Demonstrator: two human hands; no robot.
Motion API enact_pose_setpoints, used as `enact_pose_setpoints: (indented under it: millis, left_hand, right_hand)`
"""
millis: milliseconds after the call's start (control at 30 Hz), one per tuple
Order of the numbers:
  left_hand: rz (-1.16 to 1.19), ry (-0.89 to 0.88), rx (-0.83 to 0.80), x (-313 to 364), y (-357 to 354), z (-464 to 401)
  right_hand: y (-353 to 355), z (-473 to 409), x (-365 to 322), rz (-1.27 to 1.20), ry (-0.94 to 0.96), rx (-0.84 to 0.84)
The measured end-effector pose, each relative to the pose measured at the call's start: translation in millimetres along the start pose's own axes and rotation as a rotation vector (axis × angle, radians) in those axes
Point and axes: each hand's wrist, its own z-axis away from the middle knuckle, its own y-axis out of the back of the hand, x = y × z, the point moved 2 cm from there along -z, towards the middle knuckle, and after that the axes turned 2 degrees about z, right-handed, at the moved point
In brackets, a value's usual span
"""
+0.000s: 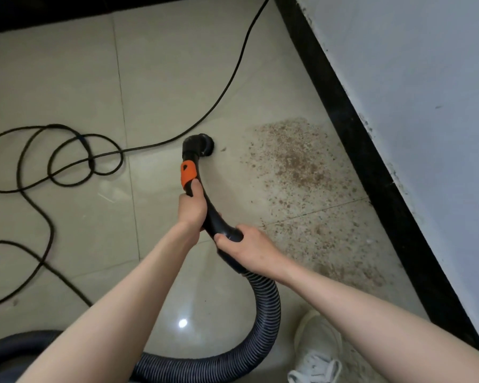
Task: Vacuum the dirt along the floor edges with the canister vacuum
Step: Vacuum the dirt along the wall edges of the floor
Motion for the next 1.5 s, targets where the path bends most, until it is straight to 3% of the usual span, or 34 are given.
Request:
enact_pose_setpoints:
  millis: [600,1267,1500]
  left_hand:
    - [-0.173,-0.208,-0.15,27,-99,-6]
    - [-0.395,-0.336,-0.336,45,-204,1]
    - [-0.428,-0.36,-0.363,46,-207,9]
  right_hand:
    - [45,-27,57,-0.322,-0.01,0.21]
    - [83,-36,97,-0.42,-0.14,0.505]
    - [85,-29,97,-0.396,-0.136,0.474]
